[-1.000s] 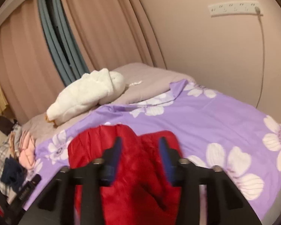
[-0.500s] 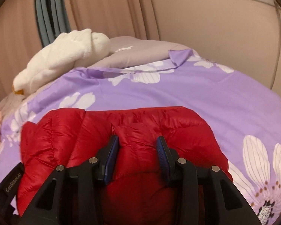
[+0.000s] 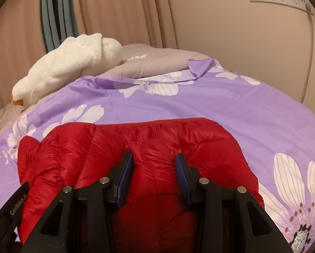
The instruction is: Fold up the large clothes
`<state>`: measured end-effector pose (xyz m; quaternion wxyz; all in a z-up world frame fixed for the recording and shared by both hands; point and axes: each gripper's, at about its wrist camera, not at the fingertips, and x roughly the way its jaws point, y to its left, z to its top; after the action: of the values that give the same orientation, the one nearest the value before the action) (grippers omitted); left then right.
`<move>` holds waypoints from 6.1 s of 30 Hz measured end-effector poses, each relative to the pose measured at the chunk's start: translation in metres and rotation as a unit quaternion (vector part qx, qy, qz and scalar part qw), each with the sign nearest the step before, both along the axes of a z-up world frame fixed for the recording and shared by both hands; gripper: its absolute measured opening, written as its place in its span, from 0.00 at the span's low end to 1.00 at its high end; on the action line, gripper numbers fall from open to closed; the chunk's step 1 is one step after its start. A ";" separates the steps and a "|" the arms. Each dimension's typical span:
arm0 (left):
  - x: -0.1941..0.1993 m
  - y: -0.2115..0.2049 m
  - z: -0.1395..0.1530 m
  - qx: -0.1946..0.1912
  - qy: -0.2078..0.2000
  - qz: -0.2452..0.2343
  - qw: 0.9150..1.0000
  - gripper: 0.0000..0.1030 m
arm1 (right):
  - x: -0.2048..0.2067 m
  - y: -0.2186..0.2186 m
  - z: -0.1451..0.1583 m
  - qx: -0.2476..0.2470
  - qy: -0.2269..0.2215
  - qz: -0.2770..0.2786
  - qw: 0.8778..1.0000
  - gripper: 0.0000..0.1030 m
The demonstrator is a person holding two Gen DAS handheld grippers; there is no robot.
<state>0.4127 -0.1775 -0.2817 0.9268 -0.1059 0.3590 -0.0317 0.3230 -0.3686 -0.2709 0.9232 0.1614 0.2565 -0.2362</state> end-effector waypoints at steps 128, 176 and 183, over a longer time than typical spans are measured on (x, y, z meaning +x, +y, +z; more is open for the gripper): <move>0.000 0.032 -0.035 -0.297 0.259 -0.250 0.884 1.00 | -0.010 -0.046 -0.037 0.376 0.069 0.171 0.908 1.00; -0.134 0.147 0.186 -0.184 -0.053 -0.269 0.944 0.78 | -0.121 0.048 0.171 0.303 -0.167 0.389 0.854 0.49; -0.138 0.161 0.186 -0.179 -0.058 -0.247 0.950 0.77 | -0.111 0.058 0.172 0.303 -0.160 0.411 0.845 0.49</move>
<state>0.2751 -0.0166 -0.0957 0.8748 -0.1761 0.3081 -0.3297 0.2121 -0.3108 -0.0989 0.8691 0.3486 0.2067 0.2835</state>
